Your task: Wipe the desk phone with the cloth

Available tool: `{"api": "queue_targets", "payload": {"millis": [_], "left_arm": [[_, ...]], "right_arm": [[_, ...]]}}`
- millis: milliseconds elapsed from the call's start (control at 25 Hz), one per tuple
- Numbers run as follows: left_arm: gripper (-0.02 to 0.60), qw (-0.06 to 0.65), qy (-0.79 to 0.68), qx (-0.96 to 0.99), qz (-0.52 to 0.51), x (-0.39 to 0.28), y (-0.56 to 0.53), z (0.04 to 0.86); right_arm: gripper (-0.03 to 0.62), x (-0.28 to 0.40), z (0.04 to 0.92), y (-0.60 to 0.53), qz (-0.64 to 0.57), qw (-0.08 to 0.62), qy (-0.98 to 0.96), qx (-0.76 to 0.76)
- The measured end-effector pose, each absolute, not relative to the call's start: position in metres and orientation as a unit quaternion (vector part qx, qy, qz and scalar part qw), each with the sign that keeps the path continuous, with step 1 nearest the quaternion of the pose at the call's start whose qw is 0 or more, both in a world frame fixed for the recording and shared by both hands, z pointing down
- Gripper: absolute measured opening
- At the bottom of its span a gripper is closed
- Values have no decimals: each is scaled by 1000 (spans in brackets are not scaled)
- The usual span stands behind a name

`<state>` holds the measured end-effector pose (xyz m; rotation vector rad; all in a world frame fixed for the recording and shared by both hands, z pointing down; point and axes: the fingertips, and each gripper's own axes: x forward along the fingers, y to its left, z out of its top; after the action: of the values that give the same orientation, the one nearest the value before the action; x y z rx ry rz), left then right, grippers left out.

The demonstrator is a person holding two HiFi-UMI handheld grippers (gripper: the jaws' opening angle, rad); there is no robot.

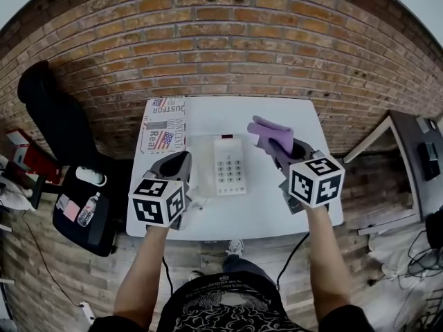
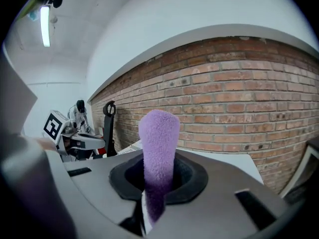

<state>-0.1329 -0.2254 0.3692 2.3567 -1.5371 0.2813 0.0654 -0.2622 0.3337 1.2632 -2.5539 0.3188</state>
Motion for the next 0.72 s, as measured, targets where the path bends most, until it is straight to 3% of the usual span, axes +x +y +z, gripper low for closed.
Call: {"api": "queue_targets", "payload": {"millis": [720], "left_arm": [[6, 144, -535, 827, 93, -155, -165, 366]], "right_arm": [[44, 45, 327, -184, 92, 100, -874, 467]]}}
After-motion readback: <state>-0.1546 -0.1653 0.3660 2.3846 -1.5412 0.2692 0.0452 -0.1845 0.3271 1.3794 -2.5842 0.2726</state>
